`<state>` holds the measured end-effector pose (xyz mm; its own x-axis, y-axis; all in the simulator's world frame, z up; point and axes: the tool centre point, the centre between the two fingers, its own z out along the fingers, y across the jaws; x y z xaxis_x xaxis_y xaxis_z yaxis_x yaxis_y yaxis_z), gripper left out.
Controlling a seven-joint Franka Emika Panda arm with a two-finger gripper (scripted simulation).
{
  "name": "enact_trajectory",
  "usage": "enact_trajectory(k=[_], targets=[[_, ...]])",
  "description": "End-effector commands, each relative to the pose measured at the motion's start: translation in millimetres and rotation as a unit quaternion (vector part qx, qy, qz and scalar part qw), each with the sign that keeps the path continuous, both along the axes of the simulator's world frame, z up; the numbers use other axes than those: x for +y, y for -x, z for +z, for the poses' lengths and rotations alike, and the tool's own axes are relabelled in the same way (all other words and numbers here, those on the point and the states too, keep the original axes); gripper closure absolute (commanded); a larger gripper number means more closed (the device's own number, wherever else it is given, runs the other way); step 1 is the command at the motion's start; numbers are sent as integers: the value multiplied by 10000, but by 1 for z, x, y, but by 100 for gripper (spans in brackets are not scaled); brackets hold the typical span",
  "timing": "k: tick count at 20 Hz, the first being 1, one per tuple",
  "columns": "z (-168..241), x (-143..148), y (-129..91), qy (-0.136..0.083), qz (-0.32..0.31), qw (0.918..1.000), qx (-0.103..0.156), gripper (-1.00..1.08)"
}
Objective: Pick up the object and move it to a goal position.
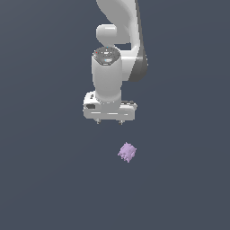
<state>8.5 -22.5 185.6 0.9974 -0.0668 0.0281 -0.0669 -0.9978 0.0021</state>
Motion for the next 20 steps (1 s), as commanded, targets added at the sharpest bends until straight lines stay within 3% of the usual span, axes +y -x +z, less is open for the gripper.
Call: enact_trajectory(k=[1,11,20], targets=[[0,0,0,0,0,10000,0,-92],[-2,22,0,19,387,9992,76,-92],[-4,23,-3,12,282,9996,75,-92]])
